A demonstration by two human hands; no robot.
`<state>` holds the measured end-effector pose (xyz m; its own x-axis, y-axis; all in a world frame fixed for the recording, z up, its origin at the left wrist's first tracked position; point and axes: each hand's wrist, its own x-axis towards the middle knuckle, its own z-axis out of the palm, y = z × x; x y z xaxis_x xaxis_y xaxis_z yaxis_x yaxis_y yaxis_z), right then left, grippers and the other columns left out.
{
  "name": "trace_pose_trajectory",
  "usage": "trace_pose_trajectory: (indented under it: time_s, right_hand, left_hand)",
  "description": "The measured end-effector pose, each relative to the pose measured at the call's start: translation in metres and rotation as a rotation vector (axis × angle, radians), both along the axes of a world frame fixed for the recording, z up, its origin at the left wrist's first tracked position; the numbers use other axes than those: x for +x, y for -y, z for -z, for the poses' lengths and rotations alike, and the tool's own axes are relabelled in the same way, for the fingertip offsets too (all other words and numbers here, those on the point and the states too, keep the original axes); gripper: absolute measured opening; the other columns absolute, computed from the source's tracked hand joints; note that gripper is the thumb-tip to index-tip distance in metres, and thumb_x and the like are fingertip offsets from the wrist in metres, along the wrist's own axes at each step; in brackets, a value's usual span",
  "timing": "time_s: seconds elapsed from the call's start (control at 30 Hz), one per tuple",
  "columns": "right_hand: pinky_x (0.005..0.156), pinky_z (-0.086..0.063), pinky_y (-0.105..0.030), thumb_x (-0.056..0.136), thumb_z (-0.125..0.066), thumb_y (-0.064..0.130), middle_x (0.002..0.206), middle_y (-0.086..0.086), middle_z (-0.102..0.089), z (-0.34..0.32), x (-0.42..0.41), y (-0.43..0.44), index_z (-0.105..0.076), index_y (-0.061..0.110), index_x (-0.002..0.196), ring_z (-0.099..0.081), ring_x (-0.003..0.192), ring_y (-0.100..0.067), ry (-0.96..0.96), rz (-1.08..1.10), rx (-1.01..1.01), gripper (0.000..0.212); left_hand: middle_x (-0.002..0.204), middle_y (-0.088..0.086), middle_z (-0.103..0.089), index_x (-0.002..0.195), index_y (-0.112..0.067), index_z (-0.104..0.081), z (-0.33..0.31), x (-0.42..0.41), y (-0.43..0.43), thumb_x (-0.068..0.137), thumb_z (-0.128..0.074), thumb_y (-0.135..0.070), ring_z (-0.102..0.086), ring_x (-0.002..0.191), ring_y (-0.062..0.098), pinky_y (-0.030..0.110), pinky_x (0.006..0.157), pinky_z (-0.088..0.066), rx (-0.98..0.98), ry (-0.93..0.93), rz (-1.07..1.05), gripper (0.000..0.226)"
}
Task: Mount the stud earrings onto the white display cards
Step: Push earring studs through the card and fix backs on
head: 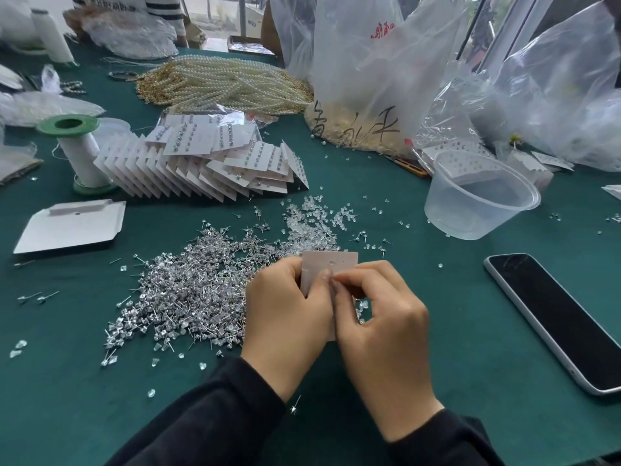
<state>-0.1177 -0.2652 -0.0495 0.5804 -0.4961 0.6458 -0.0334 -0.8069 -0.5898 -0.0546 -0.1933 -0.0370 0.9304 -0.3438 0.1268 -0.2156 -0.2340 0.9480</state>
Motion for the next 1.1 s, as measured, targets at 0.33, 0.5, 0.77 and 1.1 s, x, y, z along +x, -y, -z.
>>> trace_pose_trajectory:
  time_s: [0.33, 0.5, 0.77, 1.1]
  right_hand:
    - [0.062, -0.047, -0.032, 0.075, -0.064, 0.0, 0.073, -0.005, -0.062, 0.0014, 0.0022, -0.0047, -0.067, 0.005, 0.071, -0.059, 0.066, -0.02, 0.033, 0.047, 0.003, 0.007]
    - [0.064, -0.048, -0.027, 0.075, -0.066, -0.001, 0.075, -0.001, -0.064, 0.0004, 0.0016, -0.0024, -0.071, 0.007, 0.074, -0.061, 0.069, -0.016, 0.04, 0.013, 0.061, 0.009]
    - [0.063, -0.048, -0.024, 0.075, -0.066, 0.009, 0.07, 0.005, -0.063, -0.0019, -0.0011, 0.0034, -0.065, 0.013, 0.07, -0.059, 0.067, -0.008, 0.008, -0.017, 0.198, 0.006]
    - [0.063, -0.045, -0.018, 0.075, -0.062, 0.007, 0.071, 0.003, -0.06, 0.0005, 0.0016, 0.0024, -0.064, 0.011, 0.07, -0.056, 0.067, -0.007, -0.018, -0.054, 0.189, 0.007]
  left_hand:
    - [0.06, 0.007, -0.067, 0.067, -0.005, -0.067, 0.0012, -0.0047, 0.0002, 0.082, -0.062, -0.013, -0.061, 0.06, 0.023, 0.037, 0.057, -0.048, -0.032, 0.07, 0.01, 0.017]
    - [0.056, 0.015, -0.061, 0.06, -0.002, -0.063, 0.002, -0.0049, -0.0007, 0.081, -0.063, -0.014, -0.048, 0.049, 0.022, 0.04, 0.051, -0.043, -0.055, 0.067, 0.014, 0.024]
    - [0.057, 0.011, -0.065, 0.062, -0.003, -0.064, 0.0053, -0.0014, 0.0018, 0.081, -0.064, -0.017, -0.055, 0.053, 0.026, 0.036, 0.052, -0.045, -0.042, 0.041, 0.024, 0.024]
    - [0.063, 0.01, -0.068, 0.067, -0.004, -0.068, 0.0054, -0.0018, 0.0007, 0.081, -0.063, -0.012, -0.063, 0.062, 0.028, 0.041, 0.057, -0.051, -0.046, 0.008, 0.031, 0.017]
